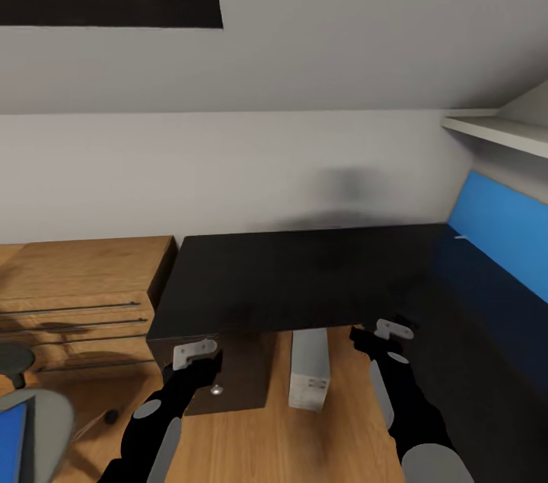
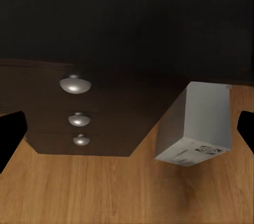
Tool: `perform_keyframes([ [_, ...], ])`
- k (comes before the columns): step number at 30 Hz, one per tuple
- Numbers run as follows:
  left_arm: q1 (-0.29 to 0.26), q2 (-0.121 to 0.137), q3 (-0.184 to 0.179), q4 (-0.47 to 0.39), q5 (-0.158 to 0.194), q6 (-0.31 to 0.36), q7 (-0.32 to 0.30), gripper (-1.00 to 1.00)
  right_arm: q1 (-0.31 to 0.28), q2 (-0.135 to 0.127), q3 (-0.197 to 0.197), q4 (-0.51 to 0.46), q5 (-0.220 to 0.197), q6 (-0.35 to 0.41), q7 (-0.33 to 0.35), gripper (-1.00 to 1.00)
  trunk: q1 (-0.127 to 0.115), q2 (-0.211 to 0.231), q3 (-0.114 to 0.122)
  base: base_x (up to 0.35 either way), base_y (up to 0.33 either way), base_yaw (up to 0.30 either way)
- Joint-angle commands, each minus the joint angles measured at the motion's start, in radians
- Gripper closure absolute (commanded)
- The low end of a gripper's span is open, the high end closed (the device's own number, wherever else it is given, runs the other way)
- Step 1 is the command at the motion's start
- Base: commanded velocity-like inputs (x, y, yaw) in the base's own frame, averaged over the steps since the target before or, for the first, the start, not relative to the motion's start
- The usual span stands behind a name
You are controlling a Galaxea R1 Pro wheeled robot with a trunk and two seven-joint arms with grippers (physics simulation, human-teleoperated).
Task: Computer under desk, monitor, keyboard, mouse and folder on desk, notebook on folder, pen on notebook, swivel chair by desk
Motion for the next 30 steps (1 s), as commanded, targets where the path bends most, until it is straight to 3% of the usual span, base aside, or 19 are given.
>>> perform_keyframes([
  [1,-0.001,0.0,-0.001,-0.001,0.011,0.005,0.009,-1.0,-0.001,-0.002,-0.002,-0.002,0.002,0.006,-0.001,-1.0,0.001,-0.002,-0.002,0.312,-0.178,0.0],
  [11,-0.001,0.0,-0.001,-0.001,0.011,0.005,0.009,-1.0,-0.001,-0.015,0.0,-0.003,0.002,0.005,0.0,-1.0,0.001,-0.002,-0.002,0.311,-0.168,0.0],
  [24,-0.001,0.002,0.0,-0.001,0.012,0.005,0.009,-1.0,-0.001,-0.018,-0.002,-0.005,0.006,0.005,-0.001,-1.0,0.001,-0.002,-0.002,0.318,-0.028,0.0],
  [30,-0.001,0.002,0.0,-0.001,0.012,0.005,0.009,-1.0,-0.001,-0.047,-0.003,-0.002,0.007,0.005,-0.001,-1.0,0.001,-0.002,-0.002,0.277,-0.001,0.0],
])
